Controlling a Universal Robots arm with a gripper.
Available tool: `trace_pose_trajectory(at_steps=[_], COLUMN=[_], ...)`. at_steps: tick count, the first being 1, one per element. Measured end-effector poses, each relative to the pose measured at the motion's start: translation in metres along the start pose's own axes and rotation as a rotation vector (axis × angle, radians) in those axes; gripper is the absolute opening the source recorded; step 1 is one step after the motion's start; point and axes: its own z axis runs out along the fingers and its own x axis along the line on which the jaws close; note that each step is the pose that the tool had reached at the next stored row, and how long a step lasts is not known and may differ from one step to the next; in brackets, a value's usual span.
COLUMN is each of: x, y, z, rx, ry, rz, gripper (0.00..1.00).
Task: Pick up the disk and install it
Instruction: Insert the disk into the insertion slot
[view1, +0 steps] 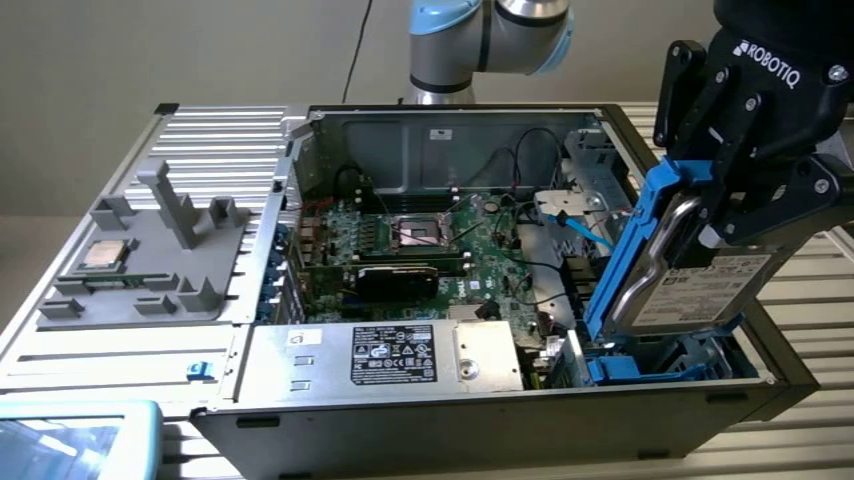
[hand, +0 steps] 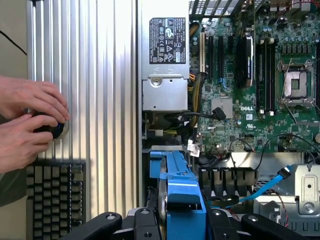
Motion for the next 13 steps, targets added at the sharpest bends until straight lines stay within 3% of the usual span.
trace_pose_trajectory(at_steps=[13], x=[-0.0075], y=[-0.0010], z=[0.0049], rx=[0.0000], ry=[-0.0014], rz=[0.000], gripper=[0.37])
